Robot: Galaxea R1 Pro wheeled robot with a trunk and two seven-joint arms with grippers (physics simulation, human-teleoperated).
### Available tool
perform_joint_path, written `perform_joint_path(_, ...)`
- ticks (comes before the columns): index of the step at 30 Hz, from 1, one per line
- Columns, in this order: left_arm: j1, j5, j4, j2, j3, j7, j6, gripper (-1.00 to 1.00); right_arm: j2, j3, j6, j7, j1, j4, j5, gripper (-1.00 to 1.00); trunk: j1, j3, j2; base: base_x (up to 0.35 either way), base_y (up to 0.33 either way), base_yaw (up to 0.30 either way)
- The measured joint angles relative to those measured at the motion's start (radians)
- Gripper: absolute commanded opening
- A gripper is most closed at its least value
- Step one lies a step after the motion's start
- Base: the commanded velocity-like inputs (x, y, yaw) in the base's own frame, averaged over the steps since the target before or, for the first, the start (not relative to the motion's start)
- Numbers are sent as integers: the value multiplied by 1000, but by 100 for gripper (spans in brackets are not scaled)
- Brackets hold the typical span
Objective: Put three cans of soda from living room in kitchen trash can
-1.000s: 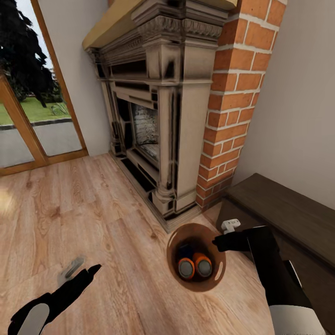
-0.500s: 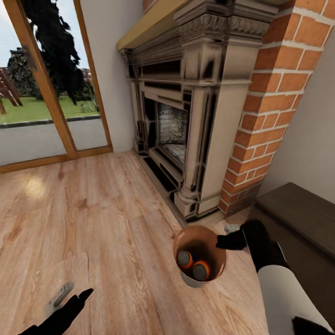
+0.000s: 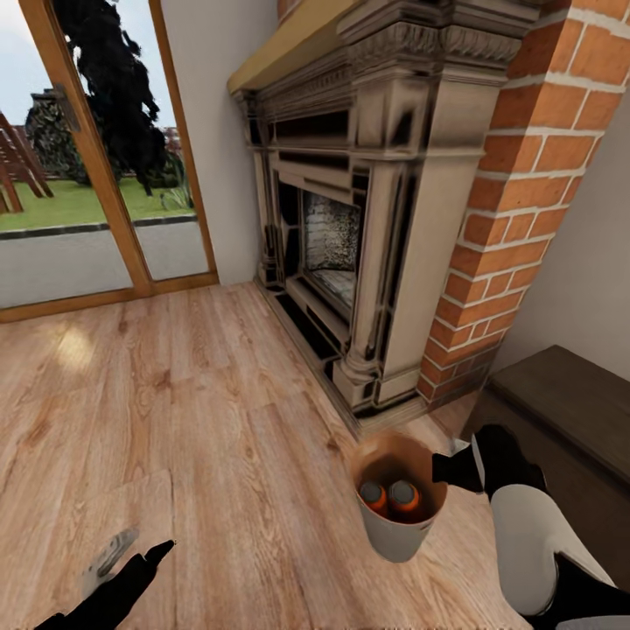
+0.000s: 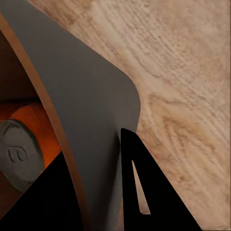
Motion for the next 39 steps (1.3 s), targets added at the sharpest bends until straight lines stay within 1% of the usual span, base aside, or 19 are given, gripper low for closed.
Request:
perform_joint_path(2, 27, 22, -30, 4, 29, -5, 5, 100, -1, -6, 2, -7, 0, 14, -4, -100, 1, -8, 0, 0, 0, 0)
perform_joint_path(3, 44, 39, -41, 6, 58, -12, 11, 100, -1, -8, 2, -10, 0, 18, -11, -100, 1, -12, -1, 0, 0, 0)
perform_joint_path(4, 59, 61, -48, 9, 92, -26, 22, 100, -1, -10, 3, -11, 0, 22, -17, -100, 2, -15, -1, 0, 0, 0)
perform_joint_path(5, 72, 82, -53, 11, 134, -48, 42, 100, -1, -11, 4, -12, 0, 25, -25, -100, 2, -19, -1, 0, 0, 0)
perform_joint_path(6, 85, 98, -56, 11, 183, -77, 67, 100, -1, -12, 4, -13, 0, 26, -32, -100, 3, -23, -1, 0, 0, 0)
perform_joint_path(7, 90, 105, -57, 11, 210, -94, 80, 100, -1, -12, 4, -13, 0, 27, -37, -100, 3, -27, -2, 0, 0, 0)
perform_joint_path(9, 102, 119, -58, 6, 297, -153, 124, 100, -2, -12, 3, -14, 0, 28, -48, -100, 4, -35, -2, 0, 0, 0)
perform_joint_path(11, 106, 124, -58, 2, 336, -177, 143, 100, -3, -12, 4, -14, 0, 29, -56, -100, 5, -42, -3, 0, 0, 0)
perform_joint_path(13, 109, 127, -58, -1, 360, -192, 155, 100, -3, -12, 4, -14, 0, 29, -61, -100, 6, -50, -3, 0, 0, 0)
perform_joint_path(16, 110, 128, -57, -2, 372, -199, 161, 100, -3, -12, 3, -14, 1, 29, -62, -100, 7, -62, -4, 0, 0, 0)
perform_joint_path(27, 111, 123, -55, -3, 374, -202, 161, 100, -3, -11, 3, -7, 2, 29, -65, -100, 12, -104, -6, 0, 0, 0)
perform_joint_path(30, 111, 123, -55, -3, 374, -202, 161, 100, -2, -12, -75, -6, 3, 28, -67, -100, 13, -116, -7, 0, 0, 0)
perform_joint_path(33, 111, 122, -54, -3, 374, -203, 161, 100, -2, -12, -98, -4, 4, 29, -77, -100, 15, -128, -8, 0, 0, 0)
perform_joint_path(37, 111, 122, -54, -3, 374, -203, 161, 100, -2, -12, -114, -4, 4, 30, -68, -100, 17, -143, -9, 0, 0, 0)
perform_joint_path(39, 111, 122, -54, -3, 374, -203, 161, 100, -2, -12, -117, -3, 4, 30, -71, -100, 18, -151, -9, 0, 0, 0)
